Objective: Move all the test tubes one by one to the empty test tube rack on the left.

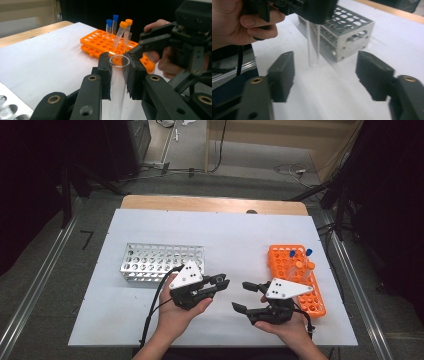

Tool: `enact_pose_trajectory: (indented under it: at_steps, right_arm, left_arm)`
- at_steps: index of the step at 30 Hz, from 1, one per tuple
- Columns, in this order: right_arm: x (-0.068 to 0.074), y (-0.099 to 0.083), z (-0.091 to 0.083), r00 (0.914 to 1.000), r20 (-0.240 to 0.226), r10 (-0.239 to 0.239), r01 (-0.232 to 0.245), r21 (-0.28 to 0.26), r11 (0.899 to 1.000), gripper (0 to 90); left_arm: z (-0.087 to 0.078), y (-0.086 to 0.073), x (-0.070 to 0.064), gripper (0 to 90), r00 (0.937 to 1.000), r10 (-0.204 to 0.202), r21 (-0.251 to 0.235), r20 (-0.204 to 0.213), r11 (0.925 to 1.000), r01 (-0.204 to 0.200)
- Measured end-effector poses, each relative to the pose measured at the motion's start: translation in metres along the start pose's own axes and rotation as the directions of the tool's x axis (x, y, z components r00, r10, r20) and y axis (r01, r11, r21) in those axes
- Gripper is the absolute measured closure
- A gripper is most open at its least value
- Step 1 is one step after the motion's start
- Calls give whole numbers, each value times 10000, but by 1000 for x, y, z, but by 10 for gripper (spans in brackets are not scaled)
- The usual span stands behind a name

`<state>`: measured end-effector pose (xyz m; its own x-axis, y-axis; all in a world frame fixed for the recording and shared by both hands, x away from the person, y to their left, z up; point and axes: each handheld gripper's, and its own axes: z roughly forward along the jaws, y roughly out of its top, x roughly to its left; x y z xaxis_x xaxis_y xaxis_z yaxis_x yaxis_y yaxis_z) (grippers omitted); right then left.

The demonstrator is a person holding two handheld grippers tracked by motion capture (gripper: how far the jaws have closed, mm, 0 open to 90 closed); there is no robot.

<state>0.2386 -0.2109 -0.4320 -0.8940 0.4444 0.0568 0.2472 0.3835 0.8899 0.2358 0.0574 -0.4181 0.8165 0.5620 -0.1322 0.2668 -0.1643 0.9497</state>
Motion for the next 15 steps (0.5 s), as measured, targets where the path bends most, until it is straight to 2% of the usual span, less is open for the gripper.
enact_pose_trajectory:
  at_steps: [2, 3, 5, 9, 11, 15]
  right_arm:
    - [-2, -1, -6, 9999, 119, -50, 50, 8, 10000, 154]
    - [-2, -1, -6, 9999, 119, -50, 50, 8, 10000, 154]
    - [-5, -3, -13, 9999, 137, -17, 18, -30, 10000, 83]
    - [-8, -9, -21, 9999, 138, -13, 13, -5, 10000, 15]
    - [-10, -12, -26, 9998, 84, 153, -153, 36, 9999, 0]
    - [-11, -18, -33, 9993, 301, 233, -236, 86, 9997, 0]
  left_arm:
    - [-2, 0, 3, 762, 10000, -35, -17, -68, 10000, 34]
    - [-3, 1, 4, 762, 9999, -55, -41, -117, 10000, 55]
    - [-6, 2, 6, 762, 9998, -63, -67, -186, 10000, 62]
    - [-13, 4, 13, 761, 9992, -156, -228, -357, 9996, 148]
    - [-15, 5, 16, 762, 9985, -237, -260, -500, 9994, 225]
    - [-20, 8, 24, 762, 9970, -287, -342, -719, 9991, 263]
